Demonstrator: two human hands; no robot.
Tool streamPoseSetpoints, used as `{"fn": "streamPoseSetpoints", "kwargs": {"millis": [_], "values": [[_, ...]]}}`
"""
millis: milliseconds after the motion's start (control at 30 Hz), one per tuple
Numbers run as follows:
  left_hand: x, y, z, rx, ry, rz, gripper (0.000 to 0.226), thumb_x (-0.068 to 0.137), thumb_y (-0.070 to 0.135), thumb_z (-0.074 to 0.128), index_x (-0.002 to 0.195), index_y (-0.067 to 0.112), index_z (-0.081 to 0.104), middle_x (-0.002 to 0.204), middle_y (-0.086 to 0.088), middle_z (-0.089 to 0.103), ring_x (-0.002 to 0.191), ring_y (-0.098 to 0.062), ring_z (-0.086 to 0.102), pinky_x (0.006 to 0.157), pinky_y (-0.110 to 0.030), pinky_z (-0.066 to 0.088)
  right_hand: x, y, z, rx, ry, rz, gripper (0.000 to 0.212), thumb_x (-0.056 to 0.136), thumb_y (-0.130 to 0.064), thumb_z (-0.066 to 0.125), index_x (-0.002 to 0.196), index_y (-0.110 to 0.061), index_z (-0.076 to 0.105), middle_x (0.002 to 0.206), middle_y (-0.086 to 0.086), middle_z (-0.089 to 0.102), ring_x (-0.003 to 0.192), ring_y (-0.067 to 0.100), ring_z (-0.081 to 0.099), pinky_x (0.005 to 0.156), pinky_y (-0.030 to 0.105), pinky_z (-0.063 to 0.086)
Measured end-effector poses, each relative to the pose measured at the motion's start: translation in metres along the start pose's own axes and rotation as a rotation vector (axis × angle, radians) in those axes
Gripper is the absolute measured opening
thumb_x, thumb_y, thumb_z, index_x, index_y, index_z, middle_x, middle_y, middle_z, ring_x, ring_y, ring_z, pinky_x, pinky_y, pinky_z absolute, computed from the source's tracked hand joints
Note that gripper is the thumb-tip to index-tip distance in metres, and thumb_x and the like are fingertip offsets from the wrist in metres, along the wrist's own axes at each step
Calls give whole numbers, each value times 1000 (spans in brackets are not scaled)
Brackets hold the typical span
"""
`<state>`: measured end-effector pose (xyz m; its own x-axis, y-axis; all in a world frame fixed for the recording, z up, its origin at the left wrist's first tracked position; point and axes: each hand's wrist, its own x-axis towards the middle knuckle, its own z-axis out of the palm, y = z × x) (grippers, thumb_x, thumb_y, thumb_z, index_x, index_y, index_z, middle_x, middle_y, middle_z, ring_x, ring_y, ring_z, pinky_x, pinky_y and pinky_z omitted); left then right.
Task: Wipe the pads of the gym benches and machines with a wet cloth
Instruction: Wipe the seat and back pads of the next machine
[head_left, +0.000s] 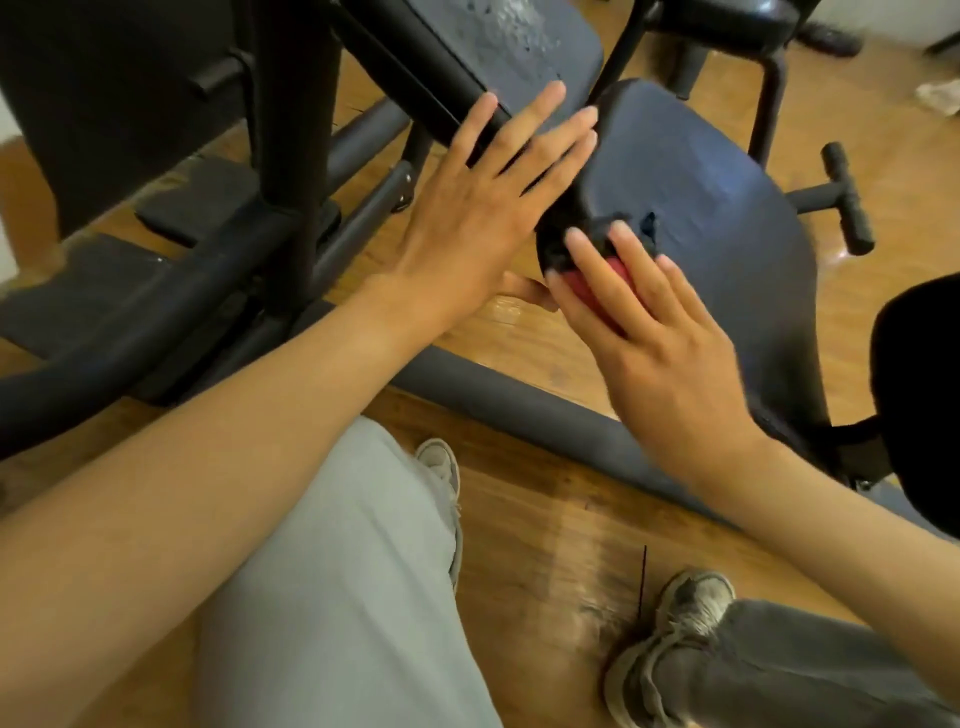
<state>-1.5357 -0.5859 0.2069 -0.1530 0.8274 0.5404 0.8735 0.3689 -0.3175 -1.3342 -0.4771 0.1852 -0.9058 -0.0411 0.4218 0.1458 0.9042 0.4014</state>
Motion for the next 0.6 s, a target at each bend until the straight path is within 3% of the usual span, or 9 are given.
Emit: {"fn": "streamPoseSetpoints", "kwargs": {"millis": [133, 300, 500, 600], "values": [[0, -4, 7, -41, 4, -17, 110, 79, 74, 40, 164, 13, 8, 172, -5, 10, 159, -29, 5, 124, -48, -5, 4, -2, 2, -1, -4, 24, 68, 100, -1, 51, 161, -16, 26, 170, 7, 16, 157, 32, 12, 126, 50, 19], [1, -7, 12, -41, 14, 5, 129, 70, 83, 63, 164, 12, 9, 172, -6, 12, 159, -28, 5, 126, -49, -3, -73, 9, -7, 44, -68, 118, 83, 89, 10, 60, 160, -17, 28, 169, 12, 19, 156, 37, 14, 123, 58, 22], [1, -7, 13, -64, 60, 12, 113, 82, 71, 63, 164, 13, 11, 172, -7, 12, 159, -28, 7, 126, -46, -2, 20, -17, 2, -3, 7, 78, 69, 98, 0, 49, 161, -17, 26, 170, 7, 16, 157, 34, 11, 126, 52, 17], [0, -7, 12, -73, 61, 3, 112, 82, 70, 62, 164, 13, 12, 172, -7, 12, 159, -29, 7, 126, -47, -2, 9, -8, 13, -56, 36, 38, 62, 104, 0, 33, 162, -17, 23, 170, 5, 17, 157, 32, 13, 126, 51, 19]]}}
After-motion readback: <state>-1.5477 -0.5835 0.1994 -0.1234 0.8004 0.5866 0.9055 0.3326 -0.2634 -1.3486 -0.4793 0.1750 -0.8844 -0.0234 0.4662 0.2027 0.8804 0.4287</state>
